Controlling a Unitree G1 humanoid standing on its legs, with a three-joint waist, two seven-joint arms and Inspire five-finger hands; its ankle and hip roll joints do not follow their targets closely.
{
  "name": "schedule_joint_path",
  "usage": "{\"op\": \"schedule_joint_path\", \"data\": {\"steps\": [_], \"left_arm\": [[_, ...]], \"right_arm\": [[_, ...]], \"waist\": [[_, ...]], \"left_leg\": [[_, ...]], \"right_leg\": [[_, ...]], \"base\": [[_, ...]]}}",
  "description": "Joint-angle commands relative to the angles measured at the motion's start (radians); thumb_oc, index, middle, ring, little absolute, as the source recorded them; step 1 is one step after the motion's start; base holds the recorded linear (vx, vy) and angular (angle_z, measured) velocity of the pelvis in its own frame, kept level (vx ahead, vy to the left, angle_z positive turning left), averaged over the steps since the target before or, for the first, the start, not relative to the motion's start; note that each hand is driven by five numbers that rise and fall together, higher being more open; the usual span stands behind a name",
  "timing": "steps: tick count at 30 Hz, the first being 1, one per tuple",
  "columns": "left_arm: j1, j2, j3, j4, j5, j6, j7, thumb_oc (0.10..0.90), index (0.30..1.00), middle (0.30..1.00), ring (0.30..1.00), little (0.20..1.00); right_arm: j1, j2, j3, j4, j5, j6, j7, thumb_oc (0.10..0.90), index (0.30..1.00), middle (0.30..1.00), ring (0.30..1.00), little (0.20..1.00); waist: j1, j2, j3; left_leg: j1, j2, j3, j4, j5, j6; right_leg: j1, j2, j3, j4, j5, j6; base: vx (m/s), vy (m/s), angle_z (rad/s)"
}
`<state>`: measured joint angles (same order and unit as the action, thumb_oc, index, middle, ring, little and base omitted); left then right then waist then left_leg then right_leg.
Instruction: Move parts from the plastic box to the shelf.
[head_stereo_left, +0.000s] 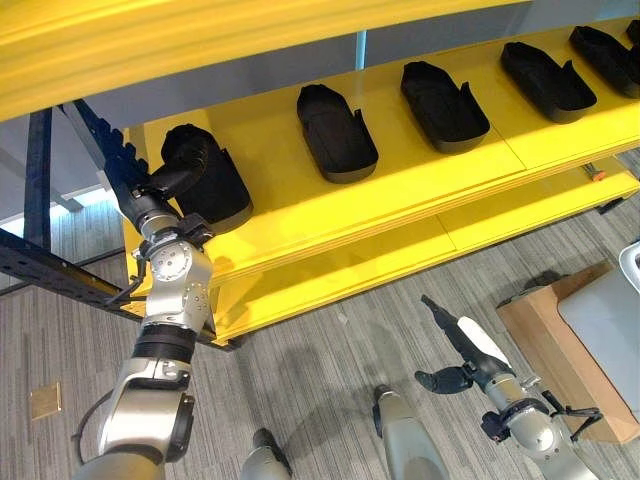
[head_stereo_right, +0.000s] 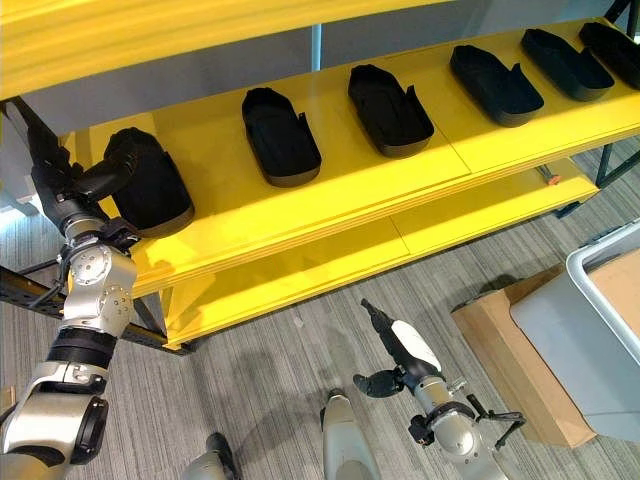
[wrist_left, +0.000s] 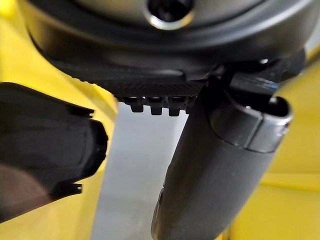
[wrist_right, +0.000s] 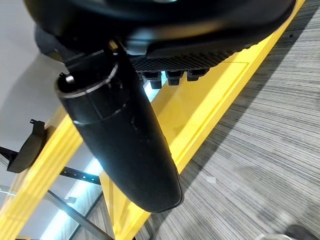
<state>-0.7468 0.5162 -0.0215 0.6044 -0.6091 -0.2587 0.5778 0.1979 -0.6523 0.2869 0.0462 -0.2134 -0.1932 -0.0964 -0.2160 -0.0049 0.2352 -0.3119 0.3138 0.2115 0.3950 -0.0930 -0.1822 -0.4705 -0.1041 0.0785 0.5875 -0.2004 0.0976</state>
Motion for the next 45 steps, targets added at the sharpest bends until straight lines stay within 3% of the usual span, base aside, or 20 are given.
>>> {"op": "schedule_joint_path", "data": {"steps": [1, 5, 17, 33, 45], "left_arm": [[-0.147, 0.135, -0.046, 0.028, 0.120, -0.053, 0.005, 0.900, 1.000, 1.000, 1.000, 1.000], [-0.206, 0.184, -0.069, 0.097, 0.142, -0.037, 0.009, 0.900, 1.000, 1.000, 1.000, 1.000], [-0.280, 0.229, -0.095, 0.215, 0.159, -0.006, 0.014, 0.900, 1.000, 1.000, 1.000, 1.000], [-0.302, 0.248, -0.107, 0.265, 0.163, 0.005, 0.005, 0.900, 1.000, 1.000, 1.000, 1.000], [-0.338, 0.282, -0.157, 0.314, 0.258, 0.045, -0.002, 0.900, 1.000, 1.000, 1.000, 1.000]], "right_arm": [[-0.021, -0.033, -0.019, -0.085, 0.044, -0.093, -0.042, 0.900, 1.000, 1.000, 1.000, 1.000], [-0.013, -0.043, -0.022, -0.085, 0.047, -0.102, -0.042, 0.900, 1.000, 1.000, 1.000, 1.000], [-0.006, -0.061, -0.021, -0.089, 0.052, -0.112, -0.055, 0.900, 1.000, 1.000, 1.000, 1.000], [-0.008, -0.078, -0.008, -0.097, 0.058, -0.120, -0.055, 0.900, 1.000, 1.000, 1.000, 1.000], [0.007, -0.099, -0.027, -0.108, 0.065, -0.133, -0.052, 0.900, 1.000, 1.000, 1.000, 1.000]], "waist": [[-0.011, -0.017, -0.043], [-0.015, -0.017, -0.042], [-0.017, -0.025, -0.026], [-0.010, -0.032, -0.014], [-0.012, -0.035, -0.009]], "left_leg": [[-0.045, -0.012, -0.056, 0.082, -0.027, 0.053], [-0.065, -0.012, -0.055, 0.093, -0.028, 0.053], [-0.116, -0.006, -0.060, 0.141, -0.039, 0.057], [-0.183, -0.006, -0.080, 0.189, -0.049, 0.063], [-0.220, -0.006, -0.085, 0.199, -0.046, 0.065]], "right_leg": [[0.059, -0.010, -0.011, -0.063, 0.051, 0.017], [0.039, -0.011, -0.008, -0.054, 0.052, 0.018], [-0.015, -0.005, -0.006, -0.020, 0.052, 0.017], [-0.076, -0.003, -0.010, 0.019, 0.050, 0.012], [-0.112, -0.002, -0.008, 0.028, 0.055, 0.012]], "base": [[0.00, -0.005, -0.03], [0.00, 0.000, 0.00], [0.00, 0.000, 0.00], [0.00, 0.001, 0.00], [0.00, 0.000, 0.00]]}}
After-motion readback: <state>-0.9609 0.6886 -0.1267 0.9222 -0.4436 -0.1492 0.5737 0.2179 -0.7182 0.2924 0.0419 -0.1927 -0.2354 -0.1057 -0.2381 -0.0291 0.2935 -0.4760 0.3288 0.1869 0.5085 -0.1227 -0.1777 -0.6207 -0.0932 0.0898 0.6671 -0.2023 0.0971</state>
